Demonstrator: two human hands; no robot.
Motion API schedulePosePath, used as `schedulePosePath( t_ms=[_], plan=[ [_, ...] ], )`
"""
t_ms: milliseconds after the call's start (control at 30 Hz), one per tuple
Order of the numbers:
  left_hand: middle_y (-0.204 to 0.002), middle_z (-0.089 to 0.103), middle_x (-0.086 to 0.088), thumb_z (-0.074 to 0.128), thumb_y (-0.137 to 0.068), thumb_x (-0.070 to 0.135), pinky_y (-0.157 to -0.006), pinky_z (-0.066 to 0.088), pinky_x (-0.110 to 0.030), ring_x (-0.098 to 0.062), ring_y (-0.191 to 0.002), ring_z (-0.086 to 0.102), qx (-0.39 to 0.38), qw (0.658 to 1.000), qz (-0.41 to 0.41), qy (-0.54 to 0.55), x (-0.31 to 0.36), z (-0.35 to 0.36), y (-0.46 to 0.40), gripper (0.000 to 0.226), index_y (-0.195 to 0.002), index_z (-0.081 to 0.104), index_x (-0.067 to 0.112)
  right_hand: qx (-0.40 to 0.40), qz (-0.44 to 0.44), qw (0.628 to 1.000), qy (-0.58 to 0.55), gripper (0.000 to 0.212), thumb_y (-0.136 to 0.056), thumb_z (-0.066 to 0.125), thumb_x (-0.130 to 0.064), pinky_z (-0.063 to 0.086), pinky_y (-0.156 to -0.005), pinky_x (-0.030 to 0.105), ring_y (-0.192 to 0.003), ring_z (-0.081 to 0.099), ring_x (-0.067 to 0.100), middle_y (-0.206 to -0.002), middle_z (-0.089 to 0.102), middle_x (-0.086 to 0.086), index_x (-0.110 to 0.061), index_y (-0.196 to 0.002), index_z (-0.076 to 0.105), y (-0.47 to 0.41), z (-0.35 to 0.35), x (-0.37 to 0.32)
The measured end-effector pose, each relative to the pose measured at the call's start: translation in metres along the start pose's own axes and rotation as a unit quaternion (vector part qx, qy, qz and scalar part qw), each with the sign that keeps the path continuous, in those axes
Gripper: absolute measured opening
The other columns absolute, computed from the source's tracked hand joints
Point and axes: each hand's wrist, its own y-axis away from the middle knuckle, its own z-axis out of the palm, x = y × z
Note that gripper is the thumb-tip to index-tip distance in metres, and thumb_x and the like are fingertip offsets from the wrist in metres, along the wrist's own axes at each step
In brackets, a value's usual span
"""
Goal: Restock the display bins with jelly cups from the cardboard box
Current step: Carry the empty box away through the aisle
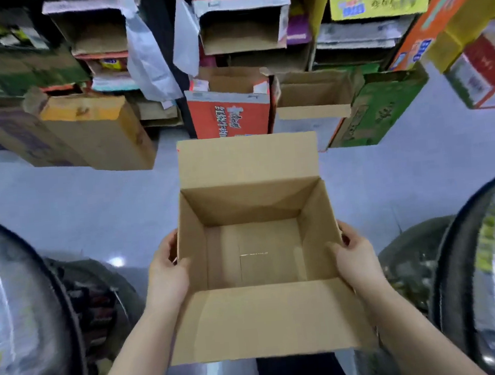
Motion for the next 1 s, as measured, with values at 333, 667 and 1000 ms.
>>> schedulePosePath(
  t_ms=[333,667,1000],
  plan=[
    [-0.106,0.062,0.030,0.048,-0.083,-0.008,-0.078,0.045,-0.019,0.008,-0.096,0.059,-0.018,0.999,-0.003,-0.031,-0.016,0.126,-0.250,0.065,-0.102,0.055,0.054,-0.021,0.042,0.998,0.033,0.041,-0.089,0.049,-0.011,0.052,-0.056,0.030,-0.080,0.065,0.019,-0.095,0.066,-0.005,-0.034,-0.123,0.051,-0.284,0.046,-0.003],
    [-0.104,0.061,0.033,0.047,-0.087,-0.002,-0.072,0.046,-0.018,0.011,-0.089,0.060,-0.075,0.991,0.045,-0.103,-0.178,0.231,-0.499,0.060,-0.120,0.049,0.048,0.007,-0.006,0.998,0.068,0.044,-0.091,0.051,-0.009,0.051,-0.077,0.030,-0.090,0.061,0.016,-0.100,0.066,-0.003,-0.028,-0.131,0.050,-0.540,0.181,0.113],
    [-0.111,0.062,0.018,0.051,-0.089,0.002,-0.081,0.048,-0.027,-0.005,-0.106,0.058,-0.115,0.978,0.077,-0.157,-0.283,0.258,-0.582,0.052,-0.128,0.045,0.036,0.025,-0.063,0.989,0.135,0.029,-0.093,0.049,-0.019,0.050,-0.079,0.035,-0.082,0.062,0.017,-0.104,0.065,-0.001,-0.029,-0.118,0.057,-0.629,0.245,0.175]
  ],
)
